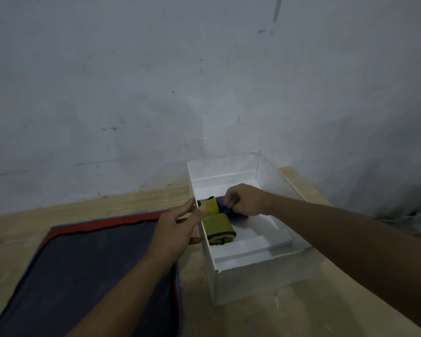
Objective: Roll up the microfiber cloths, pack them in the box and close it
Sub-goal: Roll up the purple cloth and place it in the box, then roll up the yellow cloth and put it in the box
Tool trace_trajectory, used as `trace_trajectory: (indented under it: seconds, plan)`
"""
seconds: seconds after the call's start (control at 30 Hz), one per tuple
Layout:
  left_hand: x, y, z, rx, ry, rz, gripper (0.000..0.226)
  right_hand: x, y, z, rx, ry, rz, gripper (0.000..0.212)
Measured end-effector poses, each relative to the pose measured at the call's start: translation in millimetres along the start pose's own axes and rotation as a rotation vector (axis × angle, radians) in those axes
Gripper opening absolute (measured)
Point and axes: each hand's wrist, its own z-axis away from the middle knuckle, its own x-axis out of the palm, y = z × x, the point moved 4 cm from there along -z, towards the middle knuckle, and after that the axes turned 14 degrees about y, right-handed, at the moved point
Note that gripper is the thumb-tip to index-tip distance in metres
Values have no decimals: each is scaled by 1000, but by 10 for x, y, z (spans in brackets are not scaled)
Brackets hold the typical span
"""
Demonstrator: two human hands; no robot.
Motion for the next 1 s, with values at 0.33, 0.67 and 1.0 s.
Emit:
trace_trajectory:
  seconds: [0.33, 0.67, 1.0]
  plan:
    - [-215, 39, 94, -44, -5, -144, 37, -401, -196, 185, 5, 272, 48, 16]
    - [-949, 256, 451, 72, 72, -259, 8, -628, -1537, 1006, -208, 498, -269, 7]
    - [-2139, 159, 938, 109, 187, -362, 12, 257, -2330, 1722, -352, 398, -398, 9]
